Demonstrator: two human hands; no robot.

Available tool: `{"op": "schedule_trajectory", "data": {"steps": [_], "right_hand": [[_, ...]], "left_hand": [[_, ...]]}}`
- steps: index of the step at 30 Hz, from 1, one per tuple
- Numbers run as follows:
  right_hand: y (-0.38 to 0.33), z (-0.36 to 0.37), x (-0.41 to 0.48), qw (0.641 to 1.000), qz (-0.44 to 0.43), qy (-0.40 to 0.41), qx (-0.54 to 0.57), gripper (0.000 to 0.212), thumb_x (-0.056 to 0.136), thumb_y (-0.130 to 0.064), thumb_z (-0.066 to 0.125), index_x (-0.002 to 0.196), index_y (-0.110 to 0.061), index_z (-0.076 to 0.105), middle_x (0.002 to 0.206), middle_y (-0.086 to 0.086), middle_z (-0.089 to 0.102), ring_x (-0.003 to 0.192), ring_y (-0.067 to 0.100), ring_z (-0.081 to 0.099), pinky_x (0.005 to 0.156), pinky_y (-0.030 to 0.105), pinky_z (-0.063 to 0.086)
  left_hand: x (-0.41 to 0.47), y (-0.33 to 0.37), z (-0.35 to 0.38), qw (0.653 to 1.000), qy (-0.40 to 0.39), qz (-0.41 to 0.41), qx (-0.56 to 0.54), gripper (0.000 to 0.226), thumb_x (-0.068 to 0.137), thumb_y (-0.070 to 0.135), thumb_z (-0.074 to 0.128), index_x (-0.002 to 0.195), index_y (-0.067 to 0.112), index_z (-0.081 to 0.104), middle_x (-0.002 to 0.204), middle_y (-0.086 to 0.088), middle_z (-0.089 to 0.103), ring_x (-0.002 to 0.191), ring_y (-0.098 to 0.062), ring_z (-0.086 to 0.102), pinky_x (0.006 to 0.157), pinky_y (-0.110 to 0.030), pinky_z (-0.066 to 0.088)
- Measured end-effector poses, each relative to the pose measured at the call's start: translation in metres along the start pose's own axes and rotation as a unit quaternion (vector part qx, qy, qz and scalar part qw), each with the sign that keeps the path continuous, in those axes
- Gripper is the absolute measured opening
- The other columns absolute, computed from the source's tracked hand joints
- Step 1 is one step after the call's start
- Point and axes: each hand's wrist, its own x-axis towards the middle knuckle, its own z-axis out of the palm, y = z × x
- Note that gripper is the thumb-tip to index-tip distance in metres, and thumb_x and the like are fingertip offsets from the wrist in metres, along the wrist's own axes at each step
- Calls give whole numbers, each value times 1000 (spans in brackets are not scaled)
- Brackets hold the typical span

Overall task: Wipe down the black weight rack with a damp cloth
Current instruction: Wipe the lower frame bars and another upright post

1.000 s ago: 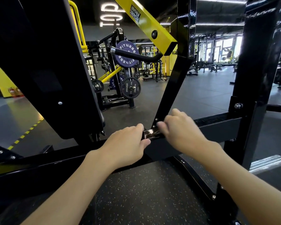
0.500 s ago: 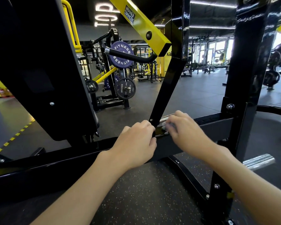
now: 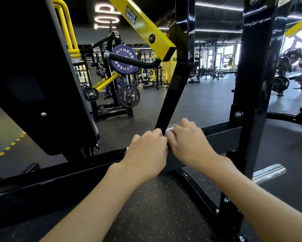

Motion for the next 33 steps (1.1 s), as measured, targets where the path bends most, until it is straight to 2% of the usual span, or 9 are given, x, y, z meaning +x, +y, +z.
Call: {"op": "schedule_trajectory", "data": {"steps": [2,4,7,12,16,21,25,30,33], "right_hand": [[5,0,-3,1000,-8,-18,13,24,97,-26,52,89,-10,67,92,12,56,90,34,52,78,46,48],[34,-1,4,996,60,-62,-2,30,100,-34,47,103,-11,66,104,9,53,101,31,50,86,42,44],[61,-4,13,990,130,-55,-27,30,101,-28,46,102,-5,66,105,14,53,104,35,50,86,41,43],[49,0,7,994,67,-68,-48,41,100,-43,44,105,-8,64,107,12,52,103,33,50,87,43,45],[73,-6,17,985,134,-79,-68,37,101,-34,43,108,-3,63,110,15,48,104,37,50,83,40,40],[64,-3,-3,995,65,-75,-27,35,101,-40,45,109,-11,63,110,9,50,105,31,47,86,41,42],[96,-11,7,982,159,-82,-59,37,102,-36,42,116,-9,63,117,12,50,112,34,47,91,41,37],[87,-12,-8,985,108,-104,-85,35,101,-36,37,116,-10,55,120,11,47,115,32,43,96,42,34],[114,-23,8,971,168,-126,-115,35,103,-29,35,118,-5,55,122,18,48,116,38,45,93,44,37]], "left_hand": [[-1,-1,-2,1000,-12,6,1,28,106,29,37,119,23,61,117,5,52,111,-20,52,96,-43,43],[-3,-5,-4,1000,-17,5,-14,31,106,30,37,127,25,59,122,6,53,114,-18,53,98,-42,42],[-1,-2,-3,1000,4,14,-28,31,104,28,39,126,25,61,121,7,54,113,-17,54,99,-40,41],[12,17,1,999,14,30,-2,31,103,27,41,126,21,62,125,5,54,117,-19,49,99,-41,40],[19,19,0,1000,2,28,-1,31,102,26,41,123,18,63,125,3,55,116,-21,51,99,-42,41],[28,27,1,999,-7,30,-18,23,102,25,47,110,12,64,120,-2,56,111,-26,56,90,-40,48],[31,25,4,999,-17,16,-41,24,103,27,50,111,11,65,116,-2,58,107,-28,59,86,-45,51],[33,26,6,999,-16,4,-48,25,102,27,52,114,9,65,116,-4,58,106,-31,58,88,-46,50],[32,26,7,999,-19,4,-41,26,103,28,51,115,11,65,116,-3,57,107,-30,57,88,-46,50]]}}
